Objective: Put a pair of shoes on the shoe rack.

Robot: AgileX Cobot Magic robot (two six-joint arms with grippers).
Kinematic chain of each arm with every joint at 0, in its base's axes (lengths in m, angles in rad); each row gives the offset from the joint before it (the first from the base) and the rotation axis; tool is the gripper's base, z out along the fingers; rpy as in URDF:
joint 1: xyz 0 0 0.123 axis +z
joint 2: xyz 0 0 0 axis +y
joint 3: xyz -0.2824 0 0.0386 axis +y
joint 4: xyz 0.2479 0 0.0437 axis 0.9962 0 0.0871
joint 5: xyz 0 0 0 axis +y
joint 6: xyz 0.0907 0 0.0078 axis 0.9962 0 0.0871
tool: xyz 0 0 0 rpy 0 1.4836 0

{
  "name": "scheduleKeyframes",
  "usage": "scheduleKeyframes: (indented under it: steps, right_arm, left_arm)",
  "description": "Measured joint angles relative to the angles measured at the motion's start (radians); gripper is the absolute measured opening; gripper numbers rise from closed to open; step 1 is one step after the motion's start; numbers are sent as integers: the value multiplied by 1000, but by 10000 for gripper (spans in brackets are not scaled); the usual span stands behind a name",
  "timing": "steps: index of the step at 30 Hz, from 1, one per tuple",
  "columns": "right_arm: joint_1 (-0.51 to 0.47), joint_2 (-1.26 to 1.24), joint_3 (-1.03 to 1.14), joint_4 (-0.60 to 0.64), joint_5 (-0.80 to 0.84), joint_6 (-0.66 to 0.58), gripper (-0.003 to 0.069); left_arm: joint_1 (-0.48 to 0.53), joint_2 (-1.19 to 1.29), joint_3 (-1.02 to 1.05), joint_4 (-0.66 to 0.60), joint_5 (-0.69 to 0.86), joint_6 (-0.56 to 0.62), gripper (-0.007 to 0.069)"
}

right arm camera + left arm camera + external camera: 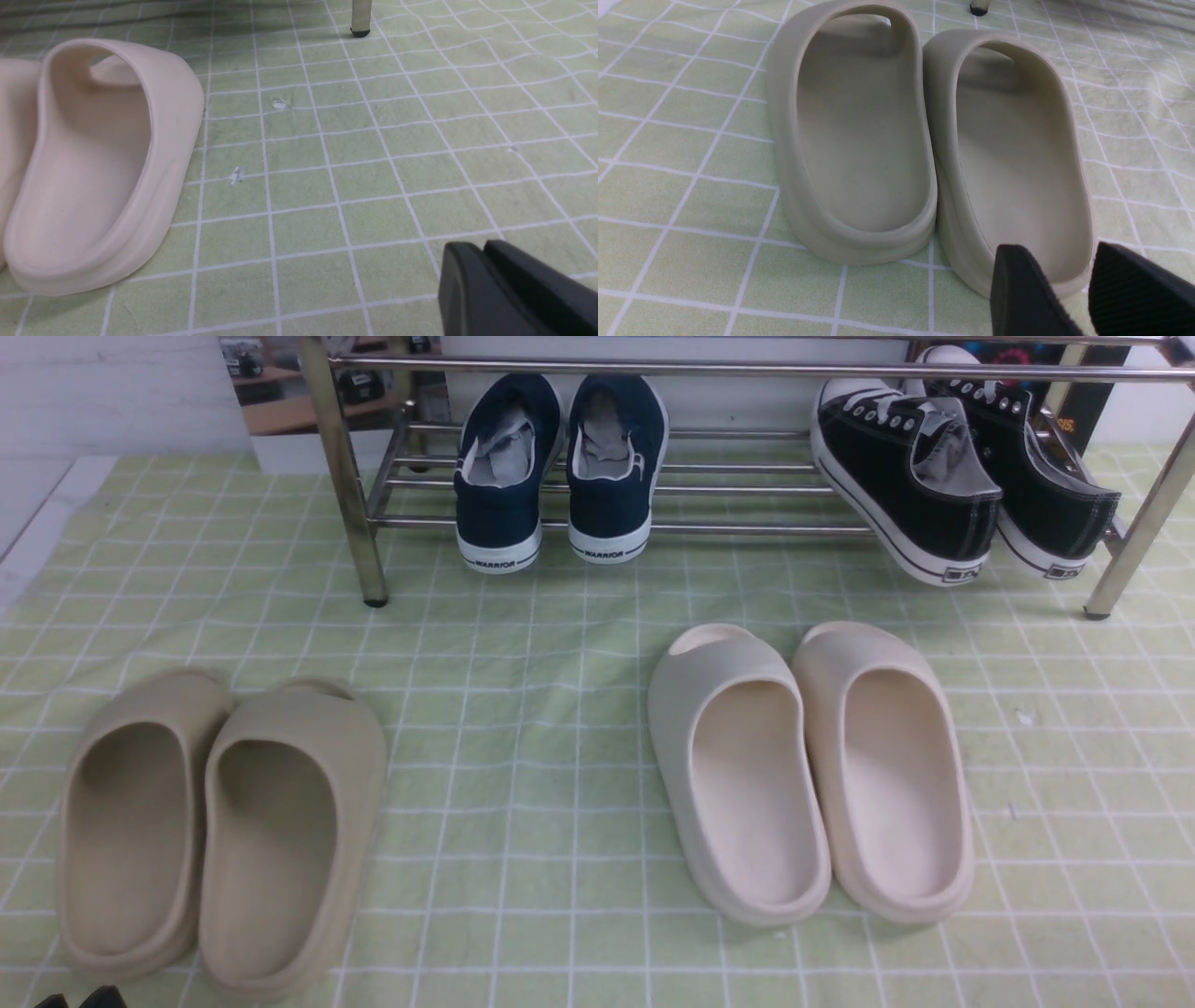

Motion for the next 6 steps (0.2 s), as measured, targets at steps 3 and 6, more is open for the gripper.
scheduleKeyframes:
  steps: [3, 6]
  right_arm:
    - [0, 0, 0, 0, 0, 0, 84]
    - [0, 0, 0, 0, 0, 0, 87]
  left_arm:
    - [0, 0, 0, 0, 0, 0, 238]
    - [0, 0, 0, 0, 0, 0, 238]
